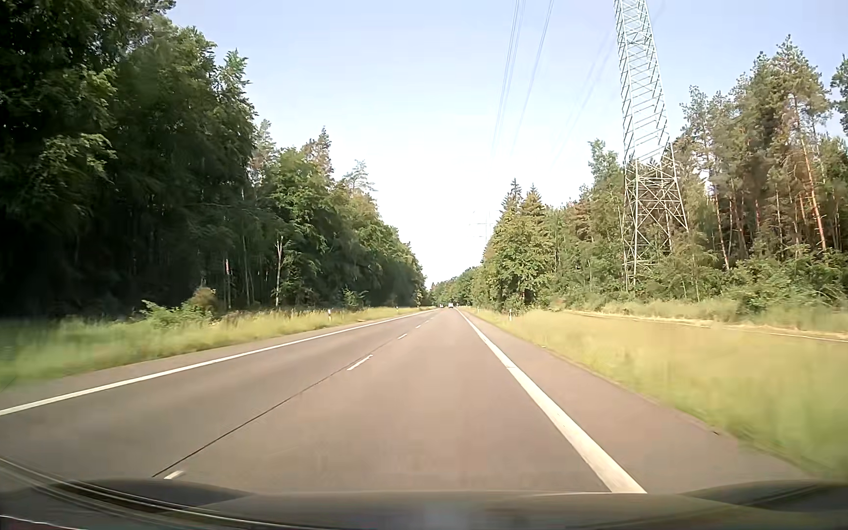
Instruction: Follow the waypoints while adhering to traffic rules and regulations
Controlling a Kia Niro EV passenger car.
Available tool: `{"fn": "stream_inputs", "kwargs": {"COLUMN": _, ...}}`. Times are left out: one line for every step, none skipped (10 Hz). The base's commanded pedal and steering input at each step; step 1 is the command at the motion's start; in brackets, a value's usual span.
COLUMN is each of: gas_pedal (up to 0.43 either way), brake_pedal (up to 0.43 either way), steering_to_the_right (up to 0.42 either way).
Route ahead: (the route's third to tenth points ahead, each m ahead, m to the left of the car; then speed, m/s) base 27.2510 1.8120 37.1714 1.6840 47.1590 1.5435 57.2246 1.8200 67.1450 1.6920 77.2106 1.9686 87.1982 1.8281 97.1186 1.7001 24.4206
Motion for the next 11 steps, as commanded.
{"fn": "stream_inputs", "kwargs": {"gas_pedal": 0.209, "brake_pedal": 0.03, "steering_to_the_right": -0.001}}
{"fn": "stream_inputs", "kwargs": {"gas_pedal": 0.209, "brake_pedal": 0.03, "steering_to_the_right": -0.001}}
{"fn": "stream_inputs", "kwargs": {"gas_pedal": 0.209, "brake_pedal": 0.03, "steering_to_the_right": -0.002}}
{"fn": "stream_inputs", "kwargs": {"gas_pedal": 0.209, "brake_pedal": 0.03, "steering_to_the_right": -0.002}}
{"fn": "stream_inputs", "kwargs": {"gas_pedal": 0.209, "brake_pedal": 0.03, "steering_to_the_right": -0.002}}
{"fn": "stream_inputs", "kwargs": {"gas_pedal": 0.209, "brake_pedal": 0.03, "steering_to_the_right": -0.002}}
{"fn": "stream_inputs", "kwargs": {"gas_pedal": 0.209, "brake_pedal": 0.03, "steering_to_the_right": -0.002}}
{"fn": "stream_inputs", "kwargs": {"gas_pedal": 0.209, "brake_pedal": 0.03, "steering_to_the_right": -0.001}}
{"fn": "stream_inputs", "kwargs": {"gas_pedal": 0.209, "brake_pedal": 0.03, "steering_to_the_right": -0.001}}
{"fn": "stream_inputs", "kwargs": {"gas_pedal": 0.209, "brake_pedal": 0.03, "steering_to_the_right": -0.001}}
{"fn": "stream_inputs", "kwargs": {"gas_pedal": 0.209, "brake_pedal": 0.03, "steering_to_the_right": -0.001}}
